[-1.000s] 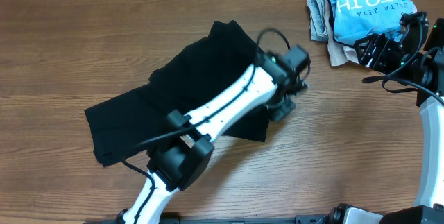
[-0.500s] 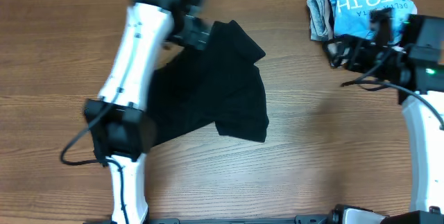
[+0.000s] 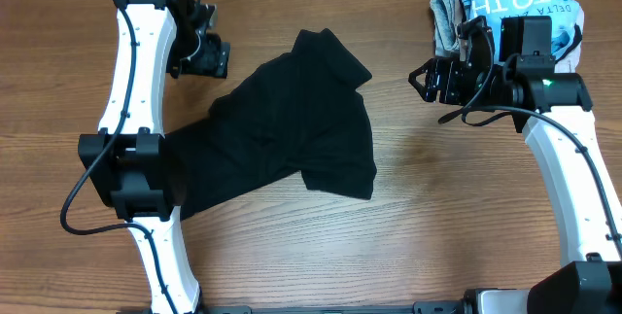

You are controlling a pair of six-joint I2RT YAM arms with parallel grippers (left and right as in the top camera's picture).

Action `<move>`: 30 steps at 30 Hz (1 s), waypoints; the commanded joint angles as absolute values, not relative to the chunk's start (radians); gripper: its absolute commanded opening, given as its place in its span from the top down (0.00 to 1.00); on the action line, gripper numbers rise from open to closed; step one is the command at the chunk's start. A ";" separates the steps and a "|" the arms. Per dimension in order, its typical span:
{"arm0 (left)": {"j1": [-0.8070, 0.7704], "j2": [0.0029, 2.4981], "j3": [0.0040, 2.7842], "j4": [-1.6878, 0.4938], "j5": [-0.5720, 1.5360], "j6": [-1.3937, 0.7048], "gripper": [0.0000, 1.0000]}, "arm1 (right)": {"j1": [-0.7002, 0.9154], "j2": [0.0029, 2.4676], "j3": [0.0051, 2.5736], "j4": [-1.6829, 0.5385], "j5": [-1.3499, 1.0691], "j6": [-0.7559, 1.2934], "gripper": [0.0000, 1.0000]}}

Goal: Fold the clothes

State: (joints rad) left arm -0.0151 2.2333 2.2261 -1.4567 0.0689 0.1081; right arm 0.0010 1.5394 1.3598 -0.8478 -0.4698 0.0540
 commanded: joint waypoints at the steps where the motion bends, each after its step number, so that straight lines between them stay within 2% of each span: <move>1: -0.012 2.237 2.154 -1.438 0.043 0.181 0.24 | 0.006 1.546 1.386 -0.842 -0.461 0.061 0.20; 6: -0.023 2.237 2.029 -1.360 0.046 0.187 0.31 | 0.007 1.547 1.386 -0.842 -0.461 0.060 0.19; 9: -0.026 2.237 1.966 -1.332 0.057 0.187 0.40 | 0.007 1.547 1.386 -0.844 -0.461 0.061 0.20; 14: -0.026 2.237 1.919 -1.320 0.109 0.180 0.47 | 0.007 1.547 1.386 -0.844 -0.461 0.061 0.19; 24: -0.052 2.237 1.857 -1.195 0.161 0.168 0.55 | 0.007 1.547 1.380 -0.861 -0.461 0.060 0.20; 30: -0.117 2.237 1.853 -1.128 0.183 0.188 0.55 | 0.007 1.551 1.378 -0.870 -0.460 0.060 0.20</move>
State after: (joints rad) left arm -0.0776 2.2337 1.8599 -1.1442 0.1524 0.1680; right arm 0.0017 1.5440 1.3598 -0.8696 -0.4641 0.0563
